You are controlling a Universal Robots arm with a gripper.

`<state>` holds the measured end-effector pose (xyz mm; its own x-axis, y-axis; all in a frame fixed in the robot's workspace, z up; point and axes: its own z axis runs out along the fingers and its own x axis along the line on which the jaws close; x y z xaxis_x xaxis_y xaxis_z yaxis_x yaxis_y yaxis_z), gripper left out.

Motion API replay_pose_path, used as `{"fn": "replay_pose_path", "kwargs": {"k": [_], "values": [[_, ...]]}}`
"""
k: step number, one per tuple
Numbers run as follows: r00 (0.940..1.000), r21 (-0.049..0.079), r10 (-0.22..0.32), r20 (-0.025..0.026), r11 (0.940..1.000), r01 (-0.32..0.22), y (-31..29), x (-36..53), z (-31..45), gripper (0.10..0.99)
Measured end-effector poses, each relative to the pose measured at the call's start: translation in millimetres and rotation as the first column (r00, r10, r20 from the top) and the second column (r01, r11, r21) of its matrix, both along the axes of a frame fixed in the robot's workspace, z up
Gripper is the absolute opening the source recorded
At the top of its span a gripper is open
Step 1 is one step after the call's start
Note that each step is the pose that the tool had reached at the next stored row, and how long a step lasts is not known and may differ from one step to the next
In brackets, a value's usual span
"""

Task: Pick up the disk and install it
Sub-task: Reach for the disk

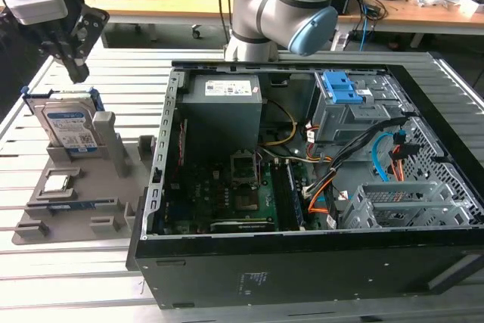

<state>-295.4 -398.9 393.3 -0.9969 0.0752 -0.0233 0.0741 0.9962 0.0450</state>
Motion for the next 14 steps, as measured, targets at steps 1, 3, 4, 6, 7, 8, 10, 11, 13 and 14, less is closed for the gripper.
{"fn": "replay_pose_path", "kwargs": {"k": [1, 3, 4, 6, 7, 8, 10, 11, 13, 14], "values": [[1.0, 0.0, 0.0, 0.0, 1.0, 0.0, 0.0, -1.1, 0.0, 0.106], [1.0, 0.0, 0.0, 0.0001, 1.0, 0.0, 0.0, -4.1, 0.0, 0.106], [1.0, 0.0, 0.0, 0.0, 1.0, 0.0, 0.0, -6.8, 0.0, 0.106], [1.0, 0.0, 0.0, 0.0, 1.0, 0.0, 0.0, -11.3, 0.0, 0.106], [1.0, 0.0, 0.0, 0.0, 1.0, 0.0, 0.0, -13.0, 0.0, 0.106], [1.0, 0.0, 0.0, -0.0001, 1.0, 0.0, 0.0, -14.0, 0.0, 0.106], [1.0, 0.0, 0.0, 0.0, 1.0, 0.0, 0.0, -17.1, 0.0, 0.106], [1.0, 0.0, 0.0, 0.0, 1.0, 0.0, 0.0, -18.2, 0.0, 0.106], [1.0, 0.0, 0.0, 0.0, 1.0, 0.0, 0.0, -22.0, 0.0, 0.106], [1.0, 0.0, 0.0, 0.0, 1.0, 0.0, 0.0, -23.7, 0.0, 0.106]]}}
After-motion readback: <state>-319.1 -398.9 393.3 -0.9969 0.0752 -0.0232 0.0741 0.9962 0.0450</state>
